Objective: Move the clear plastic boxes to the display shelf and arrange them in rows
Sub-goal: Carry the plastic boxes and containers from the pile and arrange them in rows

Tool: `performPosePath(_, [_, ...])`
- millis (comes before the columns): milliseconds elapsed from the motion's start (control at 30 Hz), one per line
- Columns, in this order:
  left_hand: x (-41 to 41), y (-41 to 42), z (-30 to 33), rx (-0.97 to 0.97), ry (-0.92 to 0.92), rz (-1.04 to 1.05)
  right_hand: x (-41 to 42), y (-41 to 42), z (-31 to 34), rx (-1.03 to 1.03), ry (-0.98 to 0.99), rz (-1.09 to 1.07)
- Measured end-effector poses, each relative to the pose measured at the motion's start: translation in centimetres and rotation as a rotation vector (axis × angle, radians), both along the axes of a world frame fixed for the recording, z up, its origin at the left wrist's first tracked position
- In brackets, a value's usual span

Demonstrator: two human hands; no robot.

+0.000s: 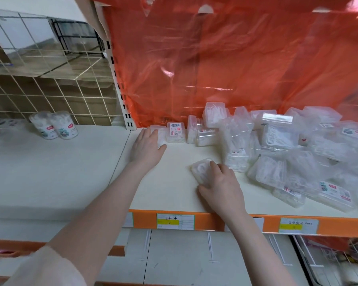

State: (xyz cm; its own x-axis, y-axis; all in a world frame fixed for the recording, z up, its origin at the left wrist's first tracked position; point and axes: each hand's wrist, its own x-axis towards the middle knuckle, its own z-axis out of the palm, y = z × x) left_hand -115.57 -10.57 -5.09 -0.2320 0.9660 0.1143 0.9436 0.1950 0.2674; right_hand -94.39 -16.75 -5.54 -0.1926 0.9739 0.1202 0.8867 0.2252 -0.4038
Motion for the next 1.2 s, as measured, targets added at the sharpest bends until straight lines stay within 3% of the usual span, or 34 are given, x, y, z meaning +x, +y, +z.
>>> performPosePath(133, [-0.4, 0.2, -0.7, -0.069, 0.028, -0.028, 0.3, -0.1, 0.0, 0.004, -0.019, 0.018])
performPosePath(567, [1.4, -8.3, -0.5, 0.157, -0.076, -0.019, 0.0, 0.2, 0.4, -0.025, -0.037, 0.028])
performPosePath(833, [2.2, -4.8, 1.0, -0.156, -0.006, 0.11, -1.0, 0.7, 1.2, -0.021, -0.128, -0.049])
performPosePath(1200, [3.2, -6.0, 2.6, -0.249, -0.052, 0.165, 1.2, 0.5, 1.6, -0.019, -0.145, 0.027])
